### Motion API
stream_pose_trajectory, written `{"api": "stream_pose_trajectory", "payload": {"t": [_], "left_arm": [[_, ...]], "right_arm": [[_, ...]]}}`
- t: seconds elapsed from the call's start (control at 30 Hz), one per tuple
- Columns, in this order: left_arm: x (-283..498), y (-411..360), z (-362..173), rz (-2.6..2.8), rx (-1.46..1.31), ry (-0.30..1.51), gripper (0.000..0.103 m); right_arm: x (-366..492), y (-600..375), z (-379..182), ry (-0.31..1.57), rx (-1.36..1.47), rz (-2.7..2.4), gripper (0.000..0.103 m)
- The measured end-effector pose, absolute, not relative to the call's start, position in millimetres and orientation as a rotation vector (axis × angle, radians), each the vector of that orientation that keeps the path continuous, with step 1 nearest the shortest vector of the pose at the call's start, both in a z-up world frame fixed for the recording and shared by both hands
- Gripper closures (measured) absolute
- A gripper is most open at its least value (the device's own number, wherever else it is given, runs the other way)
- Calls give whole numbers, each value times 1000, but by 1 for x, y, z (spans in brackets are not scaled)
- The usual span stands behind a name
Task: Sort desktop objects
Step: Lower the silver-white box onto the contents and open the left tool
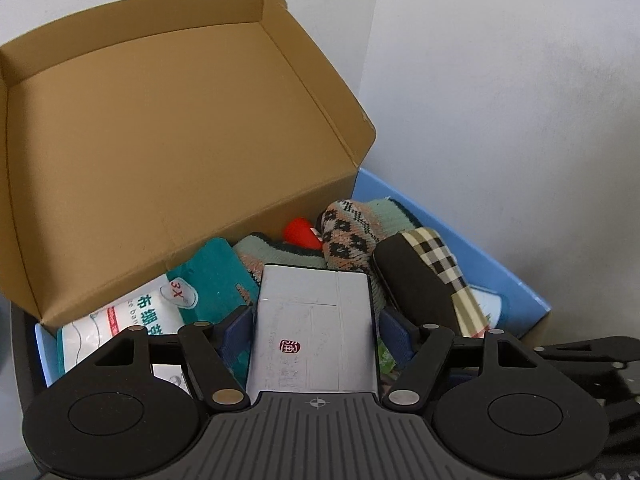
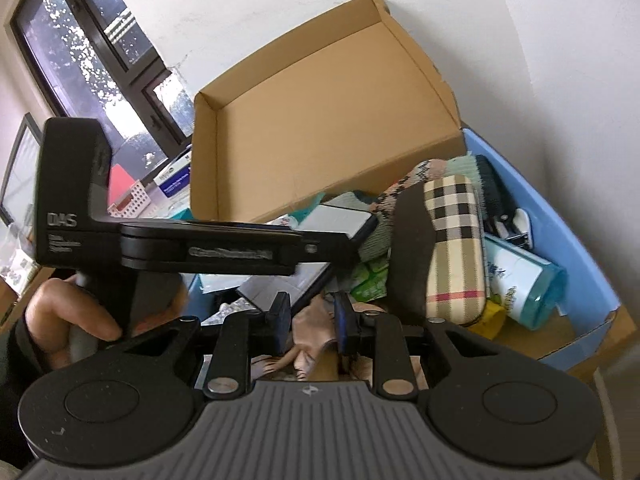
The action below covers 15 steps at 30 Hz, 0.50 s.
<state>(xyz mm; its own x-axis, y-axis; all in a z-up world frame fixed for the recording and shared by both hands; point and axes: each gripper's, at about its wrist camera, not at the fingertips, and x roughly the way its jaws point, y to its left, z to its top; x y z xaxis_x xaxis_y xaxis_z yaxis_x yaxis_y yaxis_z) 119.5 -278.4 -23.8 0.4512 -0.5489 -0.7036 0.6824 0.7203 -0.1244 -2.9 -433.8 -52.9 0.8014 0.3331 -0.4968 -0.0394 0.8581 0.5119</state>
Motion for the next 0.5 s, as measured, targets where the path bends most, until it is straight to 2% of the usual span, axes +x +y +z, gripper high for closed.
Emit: {"api": "stream_pose_trajectory", "payload": {"t": [0.5], "left_arm": [[103,-224,4,-698,139,729,31]], "right_arm": [[-4,-430,-36,606,426,187,75]]}}
